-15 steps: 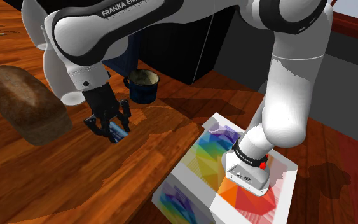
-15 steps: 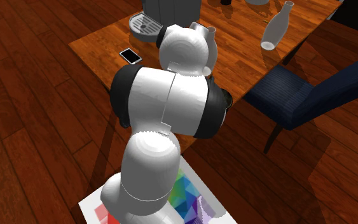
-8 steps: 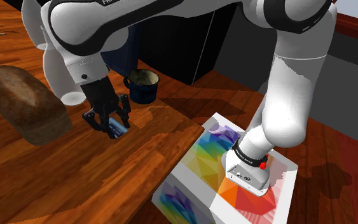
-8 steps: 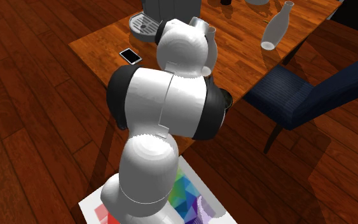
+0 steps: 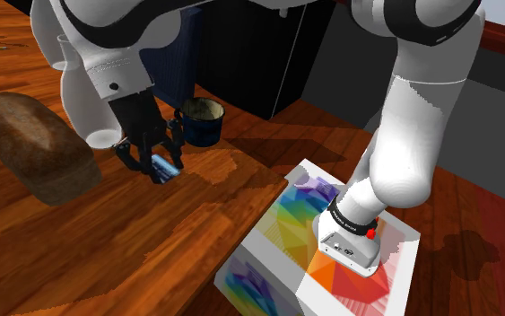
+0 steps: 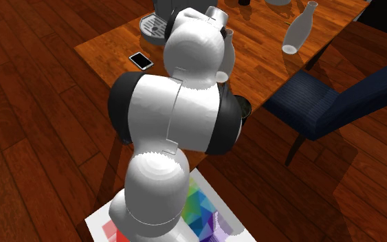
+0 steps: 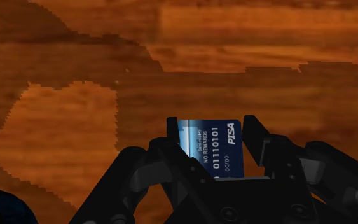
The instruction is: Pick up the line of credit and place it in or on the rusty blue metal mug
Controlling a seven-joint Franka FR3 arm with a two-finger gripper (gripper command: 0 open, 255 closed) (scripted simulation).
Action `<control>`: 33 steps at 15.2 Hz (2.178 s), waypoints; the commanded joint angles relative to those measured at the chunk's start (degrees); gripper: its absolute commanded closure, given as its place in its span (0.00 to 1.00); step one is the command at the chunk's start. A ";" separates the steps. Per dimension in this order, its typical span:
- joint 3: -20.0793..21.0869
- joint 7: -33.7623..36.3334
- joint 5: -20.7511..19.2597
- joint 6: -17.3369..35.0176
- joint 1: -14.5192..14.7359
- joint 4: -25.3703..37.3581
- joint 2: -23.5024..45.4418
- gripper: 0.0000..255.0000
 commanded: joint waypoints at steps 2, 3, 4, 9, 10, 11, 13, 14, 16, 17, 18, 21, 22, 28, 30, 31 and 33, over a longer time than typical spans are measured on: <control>0.09 0.36 0.26 -2.32 -0.15 1.60 -0.77 1.00; 0.12 0.48 0.35 -3.00 -0.18 2.08 -0.99 1.00; 0.14 0.61 0.43 -3.68 -0.22 2.57 -1.20 1.00; 0.27 1.30 0.82 -7.12 -0.35 5.26 -2.08 1.00; 0.30 1.45 0.89 -7.82 -0.38 5.84 -2.22 1.00; 0.32 1.61 0.96 -8.52 -0.39 6.44 -2.34 1.00; 0.37 1.93 1.09 -9.92 -0.43 7.68 -2.56 1.00; 0.39 2.10 1.16 -10.63 -0.44 8.33 -2.64 1.00; 0.44 2.45 1.29 -12.06 -0.46 9.67 -2.78 1.00; 0.46 2.64 1.35 -12.78 -0.46 10.36 -2.83 1.00; 0.48 2.83 1.41 -13.50 -0.46 11.08 -2.86 1.00; 0.02 1.83 1.14 -15.02 -1.30 11.87 -3.29 1.00; -0.48 0.56 0.76 -15.53 -2.12 11.70 -3.64 1.00; -3.54 -6.95 -2.11 -18.64 -6.76 12.25 -4.50 1.00; -4.57 -9.41 -3.25 -19.71 -8.21 13.02 -4.32 1.00; -5.07 -10.62 -3.84 -20.24 -8.92 13.51 -4.14 1.00; -6.06 -13.05 -5.08 -21.33 -10.30 14.73 -3.61 1.00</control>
